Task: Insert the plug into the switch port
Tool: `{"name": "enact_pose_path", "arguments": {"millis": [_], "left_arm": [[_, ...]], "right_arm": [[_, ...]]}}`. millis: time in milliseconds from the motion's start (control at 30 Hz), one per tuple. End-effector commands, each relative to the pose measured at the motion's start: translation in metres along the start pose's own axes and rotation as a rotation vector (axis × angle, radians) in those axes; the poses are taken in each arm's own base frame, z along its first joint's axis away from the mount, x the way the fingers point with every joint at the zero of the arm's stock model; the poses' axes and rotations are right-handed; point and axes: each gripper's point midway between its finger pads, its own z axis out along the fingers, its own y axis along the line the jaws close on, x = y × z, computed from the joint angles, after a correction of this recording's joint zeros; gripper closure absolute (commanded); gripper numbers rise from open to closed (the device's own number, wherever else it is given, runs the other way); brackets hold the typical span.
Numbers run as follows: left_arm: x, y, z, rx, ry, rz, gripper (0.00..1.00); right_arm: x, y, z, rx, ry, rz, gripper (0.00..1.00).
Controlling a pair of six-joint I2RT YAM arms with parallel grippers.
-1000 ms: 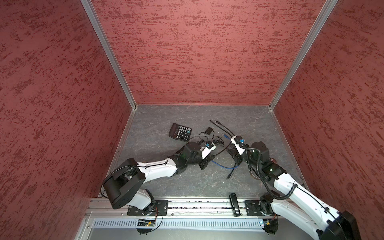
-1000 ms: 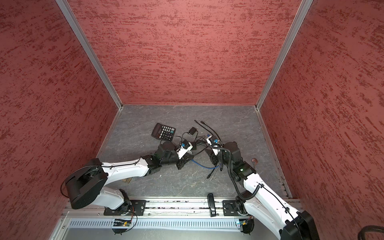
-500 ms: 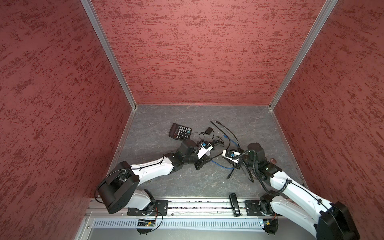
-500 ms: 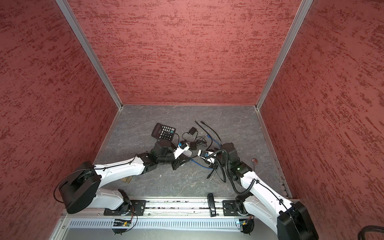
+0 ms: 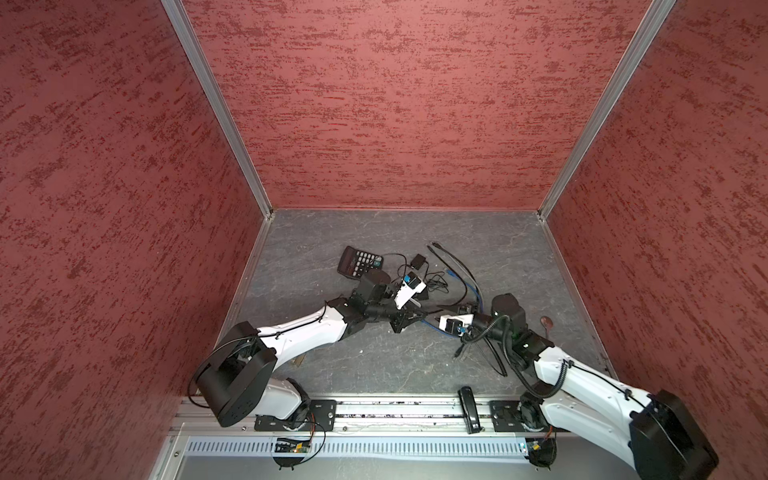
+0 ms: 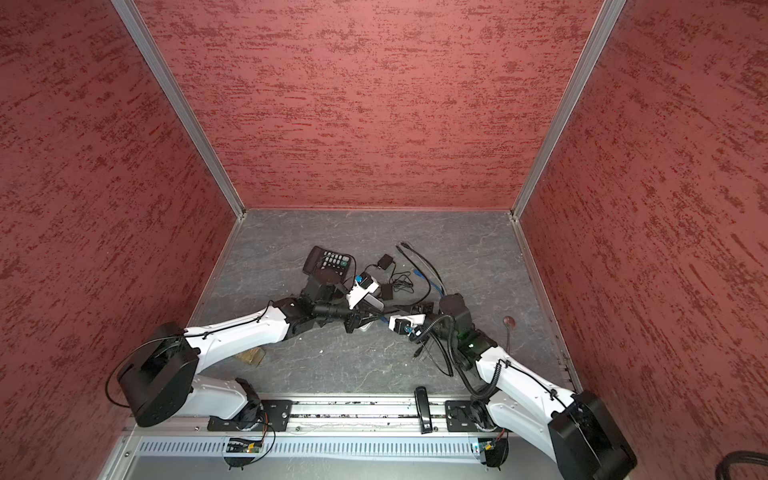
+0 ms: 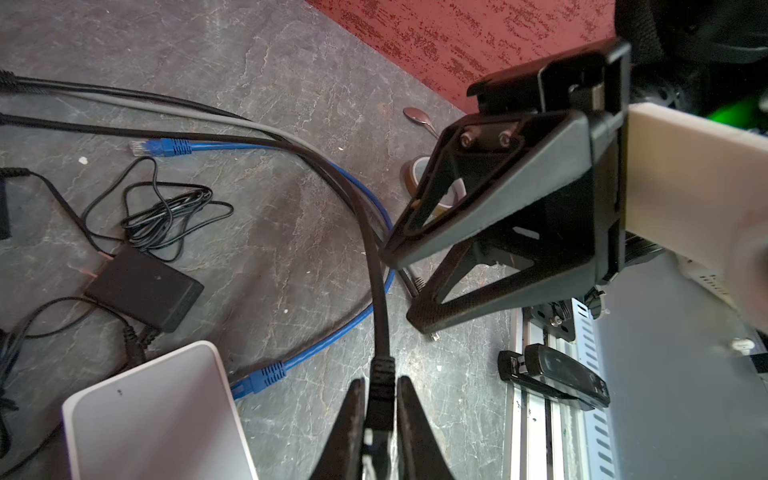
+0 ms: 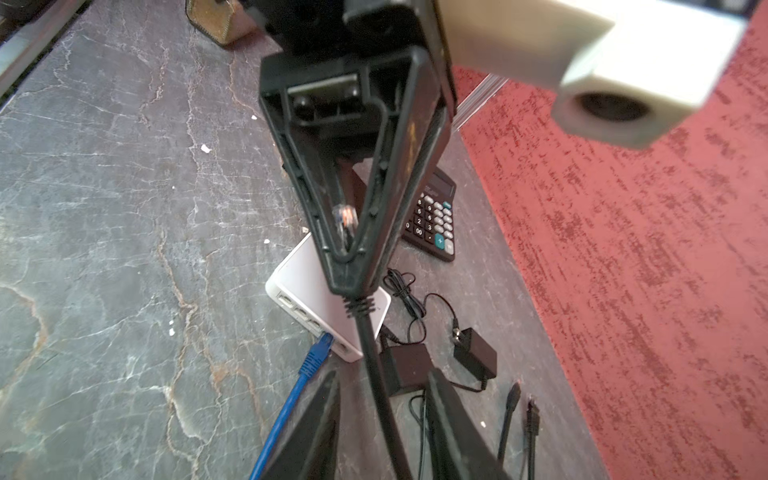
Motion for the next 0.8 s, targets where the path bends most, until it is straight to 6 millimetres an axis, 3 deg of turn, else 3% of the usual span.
{"name": "enact_pose_path", "arguments": {"millis": [0, 333, 767], "left_arm": [[0.002, -0.003, 0.003, 0.033, 0.027, -0.047, 0.84], [-0.007, -0.004, 0.005, 0.045, 0.006, -0.053, 0.84], [-0.007, -0.007, 0.006, 0.068, 0.011, -0.065, 0.84]], "right_arm": [[-0.009, -0.001, 0.002, 0.008, -0.045, -0.077, 0.64], [-0.01, 0.022, 0.013, -0.077, -0.071, -0.068, 0.66], [-0.015, 0.018, 0.022, -0.009, -0.111, -0.094, 0.79]]}}
